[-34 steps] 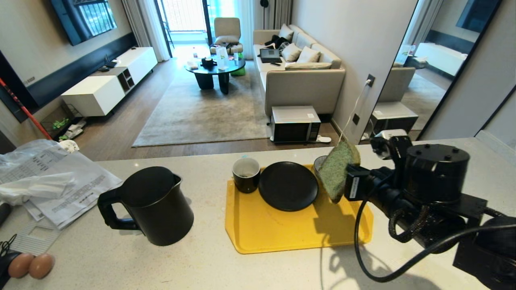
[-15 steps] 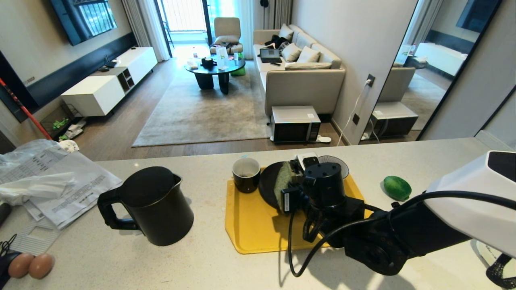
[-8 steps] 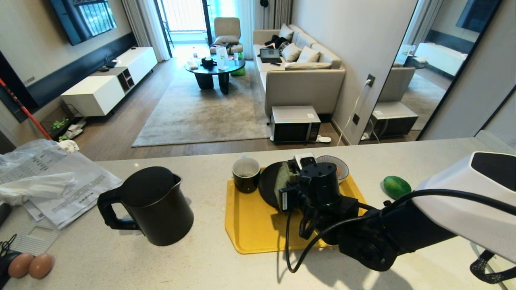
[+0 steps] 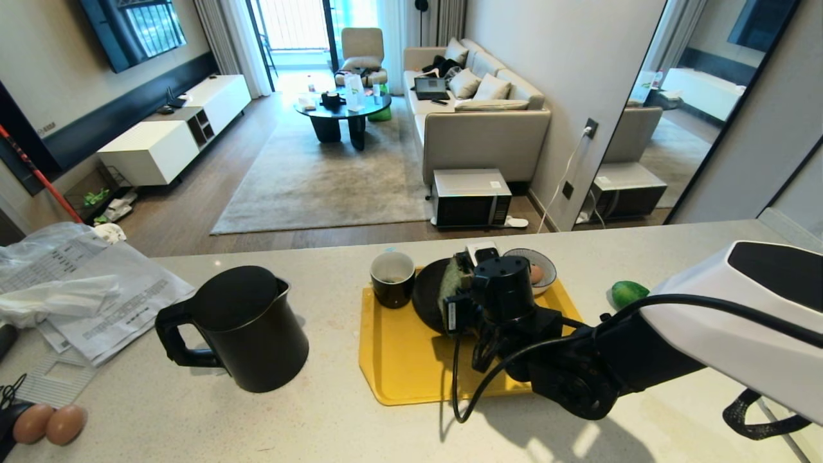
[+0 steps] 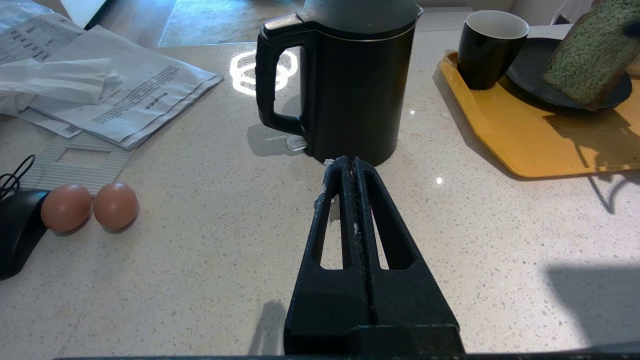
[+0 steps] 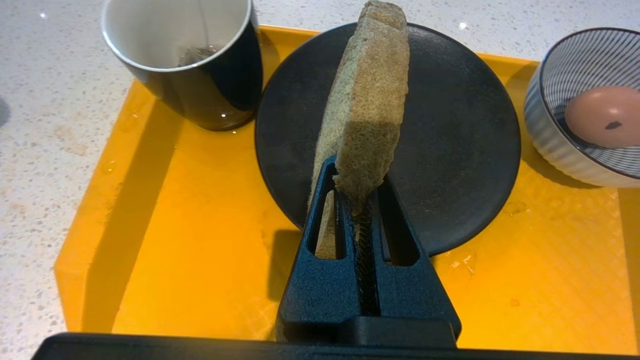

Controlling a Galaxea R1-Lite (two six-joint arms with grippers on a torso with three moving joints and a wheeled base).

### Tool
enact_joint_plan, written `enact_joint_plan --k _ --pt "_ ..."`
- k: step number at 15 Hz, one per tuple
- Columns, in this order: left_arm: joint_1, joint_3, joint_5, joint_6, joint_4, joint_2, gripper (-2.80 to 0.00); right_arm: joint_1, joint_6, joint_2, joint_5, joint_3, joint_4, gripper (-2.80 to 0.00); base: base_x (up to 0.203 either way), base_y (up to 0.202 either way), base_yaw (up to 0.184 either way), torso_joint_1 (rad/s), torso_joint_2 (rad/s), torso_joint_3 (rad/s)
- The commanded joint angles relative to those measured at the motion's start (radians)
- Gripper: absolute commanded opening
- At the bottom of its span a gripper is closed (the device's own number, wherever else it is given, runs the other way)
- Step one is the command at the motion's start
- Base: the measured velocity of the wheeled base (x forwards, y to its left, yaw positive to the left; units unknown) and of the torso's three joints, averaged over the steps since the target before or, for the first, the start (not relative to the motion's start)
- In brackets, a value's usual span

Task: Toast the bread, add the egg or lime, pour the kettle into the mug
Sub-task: Put the baked bread on a plate

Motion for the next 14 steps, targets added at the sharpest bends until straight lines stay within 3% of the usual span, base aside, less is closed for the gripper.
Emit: enact_joint_plan --k 1,14 --pt "0.0 0.001 0.0 0.0 0.0 0.001 -2.8 -0.003 0.001 0.007 -0.002 0.002 -0.006 -2.8 0.0 0.0 0.0 0.0 0.0 0.0" --pt "0.0 0.0 0.0 0.0 0.0 0.001 -2.8 -0.099 -0.033 0.008 -0.003 0.095 -0.006 -2.8 0.0 0.0 0.0 0.0 0.0 0.0"
